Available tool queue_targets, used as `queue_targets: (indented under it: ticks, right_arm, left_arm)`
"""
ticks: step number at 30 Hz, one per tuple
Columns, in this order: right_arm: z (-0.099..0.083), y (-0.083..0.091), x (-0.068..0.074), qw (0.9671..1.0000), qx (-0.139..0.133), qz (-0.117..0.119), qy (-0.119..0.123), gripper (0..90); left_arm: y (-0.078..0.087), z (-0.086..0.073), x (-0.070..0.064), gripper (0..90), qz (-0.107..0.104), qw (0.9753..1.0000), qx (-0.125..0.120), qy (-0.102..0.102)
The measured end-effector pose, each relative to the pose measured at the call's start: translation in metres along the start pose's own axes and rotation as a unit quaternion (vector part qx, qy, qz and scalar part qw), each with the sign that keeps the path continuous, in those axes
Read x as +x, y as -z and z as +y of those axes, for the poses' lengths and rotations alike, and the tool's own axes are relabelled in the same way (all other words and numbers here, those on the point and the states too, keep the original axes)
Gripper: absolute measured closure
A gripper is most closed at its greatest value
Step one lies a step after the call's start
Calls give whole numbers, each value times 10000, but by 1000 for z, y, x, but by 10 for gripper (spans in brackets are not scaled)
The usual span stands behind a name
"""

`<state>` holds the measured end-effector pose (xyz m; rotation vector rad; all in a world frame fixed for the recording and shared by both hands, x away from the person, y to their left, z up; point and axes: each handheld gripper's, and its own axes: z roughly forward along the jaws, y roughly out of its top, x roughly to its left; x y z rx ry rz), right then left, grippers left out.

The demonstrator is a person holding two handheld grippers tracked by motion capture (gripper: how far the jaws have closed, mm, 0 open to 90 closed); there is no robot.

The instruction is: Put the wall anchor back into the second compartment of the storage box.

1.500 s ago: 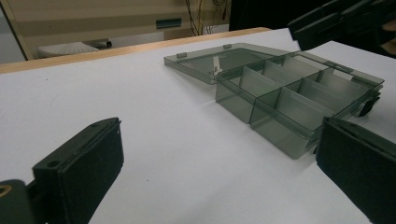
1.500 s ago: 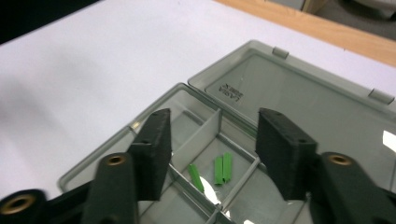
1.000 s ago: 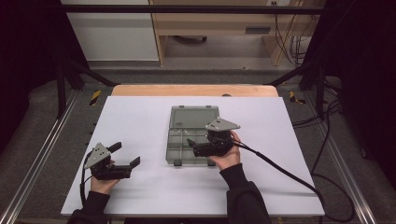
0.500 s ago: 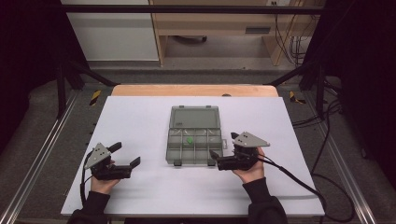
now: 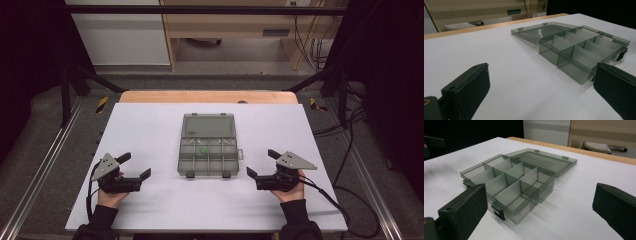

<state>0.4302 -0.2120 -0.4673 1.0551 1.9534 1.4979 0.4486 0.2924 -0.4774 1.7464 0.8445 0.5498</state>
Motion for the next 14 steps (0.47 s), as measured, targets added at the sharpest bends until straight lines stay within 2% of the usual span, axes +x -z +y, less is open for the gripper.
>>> queue_targets:
  ticks: [10, 14]
  right_arm:
    - [-17, 15, -16, 9999, -80, -62, -89, 3]
    - [-22, 18, -19, 10000, -67, -41, -27, 3]
  left_arm:
    - [0, 0, -1, 4, -8, 10000, 6, -15]
    - [0, 0, -1, 4, -6, 10000, 2, -14]
